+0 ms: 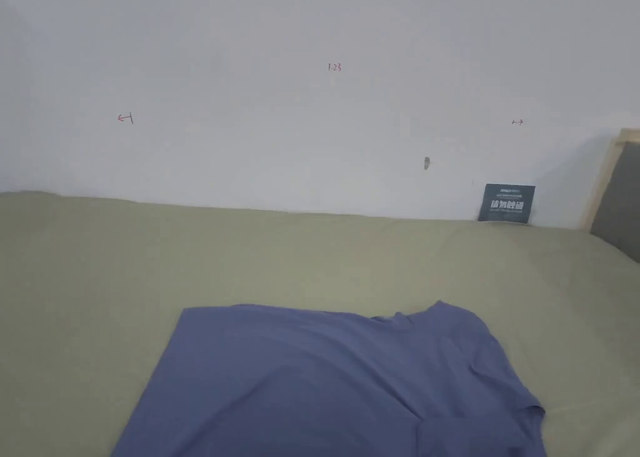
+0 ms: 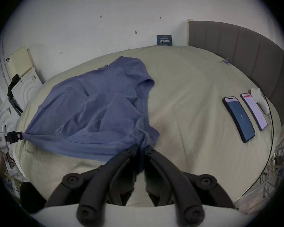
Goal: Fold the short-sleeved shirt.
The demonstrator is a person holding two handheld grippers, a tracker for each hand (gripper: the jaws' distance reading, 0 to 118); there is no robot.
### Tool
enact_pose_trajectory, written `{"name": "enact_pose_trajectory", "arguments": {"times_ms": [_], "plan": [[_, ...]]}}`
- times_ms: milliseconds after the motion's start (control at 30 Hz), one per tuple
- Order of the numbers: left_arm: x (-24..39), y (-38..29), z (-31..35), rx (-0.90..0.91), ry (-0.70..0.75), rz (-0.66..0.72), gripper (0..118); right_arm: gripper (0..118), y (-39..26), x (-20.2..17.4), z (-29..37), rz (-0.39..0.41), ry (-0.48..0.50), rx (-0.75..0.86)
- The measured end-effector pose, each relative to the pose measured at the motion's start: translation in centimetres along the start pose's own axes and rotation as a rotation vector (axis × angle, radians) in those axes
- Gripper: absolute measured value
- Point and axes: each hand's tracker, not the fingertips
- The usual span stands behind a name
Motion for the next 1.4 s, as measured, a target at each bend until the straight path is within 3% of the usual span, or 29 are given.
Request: {"name": "enact_pose_trajectory", "arguments": {"times_ms": [33, 67, 100, 133, 267, 400, 433, 467, 500, 533, 567, 700, 800, 933, 967, 1000, 1033, 1067, 1100, 1200, 1333, 1367, 1400], "plan": [[-0.6, -0.2, -0.4, -0.015, -0.009, 0.006, 22, 35, -0.1, 0.1, 0.0, -0.004, -0.028, 0.001], [-1.7, -0.2, -1.1, -0.044, -0.017, 0.017, 58, 56, -0.2, 0.3, 0.1, -0.021, -0.034, -0.010], [-2.0, -0.2, -1.1, -0.064, -0.011, 0.033, 83, 76, -0.1, 0.5, 0.3, -0.039, -0.047, -0.026], [-2.4, 0.0, -1.0, -0.081, -0.013, 0.060, 93, 91, -0.1, 0.8, 0.8, -0.068, -0.050, -0.038], [-1.3, 0.2, 2.2, -0.030, -0.064, 0.134, 92, 98, -0.6, 0.5, 4.0, -0.054, -0.051, 0.026], [0.4, 1.1, 4.5, 0.015, -0.028, 0.037, 92, 98, -0.7, -1.7, 5.9, 0.017, -0.105, 0.033], [1.1, 1.3, 4.9, 0.021, -0.024, -0.001, 91, 96, -0.6, -2.4, 6.0, 0.034, -0.113, 0.011], [1.9, 1.2, 5.2, 0.024, -0.008, -0.036, 85, 81, -0.5, -3.0, 6.1, 0.048, -0.103, -0.013], [2.5, 1.3, 5.3, 0.019, -0.007, -0.065, 71, 56, -0.5, -3.3, 6.0, 0.060, -0.101, -0.035], [3.3, 1.4, 5.4, 0.010, 0.003, -0.097, 39, 17, -0.5, -4.0, 5.8, 0.074, -0.114, -0.047], [4.0, 1.4, 5.3, -0.005, 0.017, -0.118, 0, 7, -0.6, -4.5, 5.5, 0.096, -0.147, -0.063], [5.4, 0.5, 5.1, -0.056, -0.032, -0.085, 0, 7, -1.1, -5.3, 5.3, 0.073, -0.092, -0.046], [5.0, 0.0, 4.8, -0.061, 0.012, -0.070, 0, 6, -1.0, -5.5, 5.4, 0.084, -0.082, -0.045], [1.2, -0.5, 2.4, -0.110, 0.022, 0.002, 0, 6, -0.8, -5.7, 5.2, 0.079, -0.062, -0.038], [0.7, -0.5, 2.0, -0.120, 0.029, 0.005, 6, 6, -0.7, -5.8, 5.0, 0.078, -0.066, -0.040], [0.3, -0.6, 1.7, -0.125, 0.033, 0.004, 24, 6, -0.7, -5.8, 4.8, 0.080, -0.068, -0.039], [-0.1, -0.6, 1.3, -0.125, 0.039, 0.005, 56, 6, -0.6, -6.1, 4.6, 0.081, -0.070, -0.040], [-0.5, -0.7, 0.9, -0.126, 0.047, 0.011, 96, 6, -0.5, -6.0, 4.4, 0.076, -0.070, -0.044], [-0.8, -0.7, 0.5, -0.133, 0.045, 0.014, 107, 6, -0.5, -6.0, 4.4, 0.071, -0.063, -0.046], [-1.1, -0.6, -0.7, -0.133, 0.003, 0.034, 106, 6, -0.4, -6.2, 4.1, 0.081, -0.058, -0.045], [-1.6, -0.2, -3.4, -0.141, 0.077, -0.024, 104, 6, -0.2, -5.8, 4.1, 0.089, -0.055, -0.047], [-1.5, -0.1, -3.8, -0.135, 0.076, -0.034, 89, 6, -0.1, -5.5, 4.0, 0.081, -0.056, -0.050], [-1.1, 0.0, -3.9, -0.129, 0.071, -0.047, 62, 6, -0.2, -5.2, 4.0, 0.076, -0.060, -0.050]]}}
